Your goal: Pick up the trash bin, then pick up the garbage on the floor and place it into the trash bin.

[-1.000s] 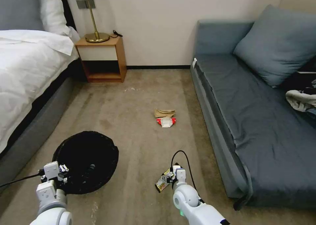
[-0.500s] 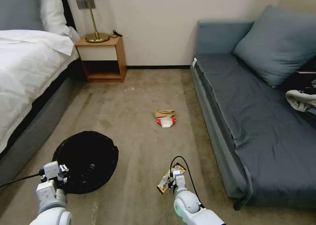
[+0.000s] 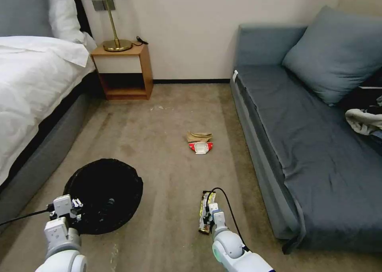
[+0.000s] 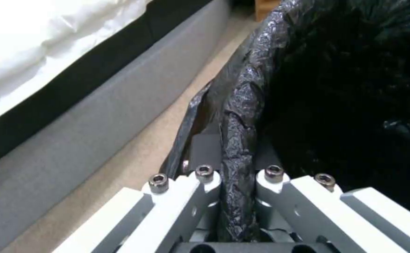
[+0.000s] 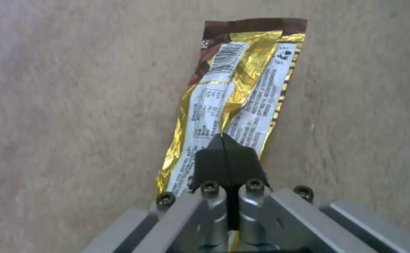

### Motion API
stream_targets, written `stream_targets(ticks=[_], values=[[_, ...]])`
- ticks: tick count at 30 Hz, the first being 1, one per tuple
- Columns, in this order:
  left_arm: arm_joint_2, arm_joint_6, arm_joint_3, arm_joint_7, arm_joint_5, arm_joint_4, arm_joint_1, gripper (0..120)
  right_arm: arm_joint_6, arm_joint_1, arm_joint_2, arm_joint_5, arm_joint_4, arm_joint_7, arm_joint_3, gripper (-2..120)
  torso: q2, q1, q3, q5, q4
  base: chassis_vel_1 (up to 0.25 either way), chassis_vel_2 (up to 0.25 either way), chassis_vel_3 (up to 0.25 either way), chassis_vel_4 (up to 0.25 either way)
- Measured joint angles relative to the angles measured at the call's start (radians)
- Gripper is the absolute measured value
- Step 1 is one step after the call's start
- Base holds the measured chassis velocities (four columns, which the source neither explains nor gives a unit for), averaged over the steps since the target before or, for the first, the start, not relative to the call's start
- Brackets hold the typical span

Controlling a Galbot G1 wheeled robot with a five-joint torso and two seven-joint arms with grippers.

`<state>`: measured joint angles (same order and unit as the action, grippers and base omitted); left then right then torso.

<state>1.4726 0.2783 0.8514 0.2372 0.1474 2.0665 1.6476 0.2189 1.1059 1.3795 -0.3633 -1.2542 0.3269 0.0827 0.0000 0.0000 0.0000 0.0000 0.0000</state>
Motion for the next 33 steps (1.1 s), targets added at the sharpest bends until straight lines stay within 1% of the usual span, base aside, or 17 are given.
stream_targets(ticks=[2,4,5,8,9,11,12,13,16,17,19,23,25,26,30,31,33], values=[[0.0,0.0,0.0,0.0,0.0,-0.001,0.0,4,-0.014,-0.002,-0.006,0.0,-0.004,-0.014,-0.004,0,0.0,0.0,0.0,-0.0001,0.0,0.0,0.0,0.0,0.0],[-0.001,0.0,0.0,0.0,0.0,-0.002,-0.001,4,-0.055,-0.004,-0.016,0.0,-0.023,-0.041,-0.006,0,0.0,0.0,0.0,0.0,0.0,0.0,0.0,0.0,0.0],[-0.001,0.0,0.0,0.0,0.0,-0.002,-0.001,4,-0.055,-0.004,-0.016,0.0,-0.023,-0.041,-0.006,0,0.0,0.0,0.0,0.0,0.0,0.0,0.0,0.0,0.0],[0.001,-0.001,-0.004,0.0,0.0,-0.003,-0.001,4,-0.164,-0.007,-0.041,-0.007,-0.088,-0.106,0.0,0,0.0,0.0,0.0,0.0,-0.0001,0.0,0.0,0.0,0.0],[0.001,-0.001,-0.004,0.0,0.0,-0.003,-0.001,4,-0.164,-0.007,-0.041,-0.007,-0.088,-0.106,0.0,0,0.0,0.0,0.0,0.0,-0.0001,0.0,0.0,0.0,0.0],[0.005,-0.001,-0.008,0.0,-0.001,-0.004,-0.002,4,-0.233,-0.012,-0.052,-0.016,-0.137,-0.149,0.012,0,0.0,0.0,0.0,0.0,0.0,0.0,0.0,0.0,0.0],[0.008,-0.001,-0.011,0.0,-0.003,-0.005,-0.002,4,-0.287,-0.017,-0.058,-0.026,-0.184,-0.186,0.024,0,0.0,0.0,0.0,-0.0001,0.0,0.0,0.0,0.0,0.0],[0.008,-0.001,-0.011,0.0,-0.003,-0.005,-0.002,4,-0.287,-0.017,-0.058,-0.026,-0.184,-0.186,0.024,0,0.0,0.0,0.0,-0.0001,0.0,0.0,0.0,0.0,0.0],[0.012,-0.002,-0.012,0.0,-0.007,-0.005,-0.002,4,-0.366,-0.034,-0.056,-0.067,-0.272,-0.26,0.064,0,0.0,0.0,0.0,-0.0001,0.0,0.0,0.0,0.0,0.0],[0.012,-0.002,-0.012,0.0,-0.007,-0.005,-0.002,4,-0.366,-0.034,-0.056,-0.067,-0.272,-0.26,0.064,0,0.0,0.0,0.0,-0.0001,0.0,0.0,0.0,0.0,0.0],[0.014,-0.002,-0.012,0.0,-0.004,0.0,-0.001,4,-0.423,-0.064,-0.048,-0.089,-0.293,-0.312,0.117,0,0.0,0.0,0.0,-0.0002,0.0001,0.0,0.0,0.0,0.0],[0.02,0.0,-0.013,-0.001,0.0,0.008,0.0,4,-0.478,-0.095,-0.031,-0.094,-0.275,-0.366,0.173,0,0.0,0.0,0.0,-0.0002,0.0001,0.0,0.0,0.0,0.0],[0.023,0.001,-0.014,-0.003,-0.001,0.01,0.002,4,-0.531,-0.114,-0.008,-0.088,-0.24,-0.406,0.21,0,0.0,0.0,0.0,-0.0001,0.0,0.0,0.0,0.0,0.0],[0.023,0.001,-0.014,-0.003,-0.001,0.01,0.002,4,-0.531,-0.114,-0.008,-0.088,-0.24,-0.406,0.21,0,0.0,0.0,0.0,-0.0001,0.0,0.0,0.0,0.0,0.0],[0.03,0.002,-0.014,-0.005,-0.004,0.013,0.002,4,-0.679,-0.141,0.073,-0.018,-0.12,-0.437,0.26,0,0.0,0.0,0.0,-0.0003,0.0002,0.0,0.0,0.0,0.0],[0.03,0.002,-0.014,-0.005,-0.004,0.013,0.002,4,-0.679,-0.141,0.073,-0.018,-0.12,-0.437,0.26,0,0.0,0.0,0.0,-0.0003,0.0002,0.0,0.0,0.0,0.0],[0.034,0.003,-0.015,-0.006,-0.008,0.014,0.003,4,-0.735,-0.138,0.107,0.009,-0.078,-0.427,0.271,0,0.0,0.0,0.0,-0.0003,0.0001,0.0,0.0,0.0,0.0]])
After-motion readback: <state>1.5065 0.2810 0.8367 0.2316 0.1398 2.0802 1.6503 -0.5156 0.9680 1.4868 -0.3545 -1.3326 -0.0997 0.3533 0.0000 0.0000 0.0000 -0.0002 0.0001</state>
